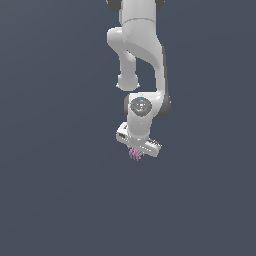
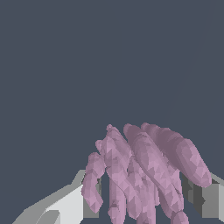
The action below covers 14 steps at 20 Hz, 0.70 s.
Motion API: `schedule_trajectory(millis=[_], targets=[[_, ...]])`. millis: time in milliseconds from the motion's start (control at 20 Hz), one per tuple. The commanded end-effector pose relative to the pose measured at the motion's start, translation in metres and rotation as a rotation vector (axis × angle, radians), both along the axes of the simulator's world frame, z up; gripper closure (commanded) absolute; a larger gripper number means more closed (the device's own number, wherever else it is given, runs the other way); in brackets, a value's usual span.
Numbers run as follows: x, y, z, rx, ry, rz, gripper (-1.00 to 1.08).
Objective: Pick up the object and move it to a goal position.
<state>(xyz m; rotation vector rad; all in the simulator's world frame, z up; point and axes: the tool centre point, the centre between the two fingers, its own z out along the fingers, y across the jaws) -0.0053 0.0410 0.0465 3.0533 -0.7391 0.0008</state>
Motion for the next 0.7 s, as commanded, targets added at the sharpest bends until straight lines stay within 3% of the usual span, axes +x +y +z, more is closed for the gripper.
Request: schedule_trajectory(millis=[0, 650], targets=[[0.000, 0.001, 0.003, 0.000, 0.000, 0.000, 1.08], [0.012, 0.023, 0.079, 0.000, 0.000, 0.000, 1.08]])
